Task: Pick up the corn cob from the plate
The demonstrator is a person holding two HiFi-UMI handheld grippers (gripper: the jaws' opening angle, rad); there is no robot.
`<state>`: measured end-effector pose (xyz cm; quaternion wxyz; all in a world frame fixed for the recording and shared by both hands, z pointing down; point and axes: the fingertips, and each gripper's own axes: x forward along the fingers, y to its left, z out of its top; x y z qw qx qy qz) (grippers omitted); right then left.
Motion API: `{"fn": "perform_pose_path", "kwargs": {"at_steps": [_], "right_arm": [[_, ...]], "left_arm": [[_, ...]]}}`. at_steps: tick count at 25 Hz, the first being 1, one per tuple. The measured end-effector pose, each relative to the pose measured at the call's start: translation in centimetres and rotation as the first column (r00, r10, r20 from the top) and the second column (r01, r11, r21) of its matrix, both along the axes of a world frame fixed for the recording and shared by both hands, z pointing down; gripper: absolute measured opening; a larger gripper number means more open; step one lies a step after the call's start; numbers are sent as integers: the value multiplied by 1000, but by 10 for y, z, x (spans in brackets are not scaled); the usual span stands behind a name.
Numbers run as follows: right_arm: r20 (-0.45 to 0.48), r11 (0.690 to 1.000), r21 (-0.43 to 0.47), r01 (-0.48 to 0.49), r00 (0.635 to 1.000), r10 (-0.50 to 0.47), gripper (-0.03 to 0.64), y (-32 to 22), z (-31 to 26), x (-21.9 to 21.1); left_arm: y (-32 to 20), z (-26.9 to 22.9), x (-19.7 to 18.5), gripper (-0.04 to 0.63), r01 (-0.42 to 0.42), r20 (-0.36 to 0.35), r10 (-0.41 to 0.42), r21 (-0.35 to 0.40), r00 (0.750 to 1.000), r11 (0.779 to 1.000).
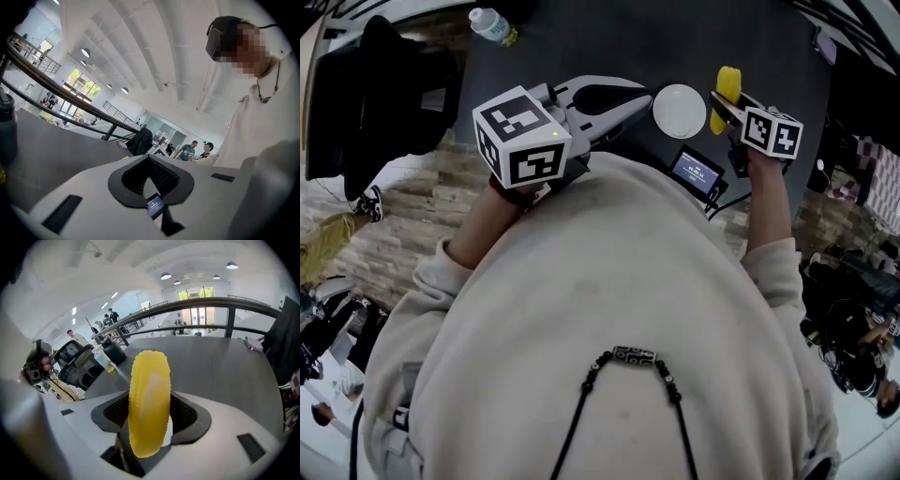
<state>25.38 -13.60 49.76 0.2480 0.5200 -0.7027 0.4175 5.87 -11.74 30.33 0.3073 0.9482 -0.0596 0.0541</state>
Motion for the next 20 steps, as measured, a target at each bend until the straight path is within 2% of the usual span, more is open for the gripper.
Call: {"fn": "perform_pose_path", "kwargs": {"at_steps": [8,10,13,20], "right_arm": [[93,970,242,-15,996,-7,264,0,-117,-33],[177,951,309,-25,984,-32,264,2,-146,-46],[291,905,424,-23,950,-113,264,12,-192,-70],[280,844,534,47,932,-229,264,35,-240,-92]], "left_arm": [[-4,-14,3,5,-75,-17,76,56,997,996],[-5,-17,5,5,-86,-24,88,58,996,995],[-5,-21,6,5,-99,-39,102,69,994,993],[-2,-29,13,5,-108,-74,115,98,991,989]]}}
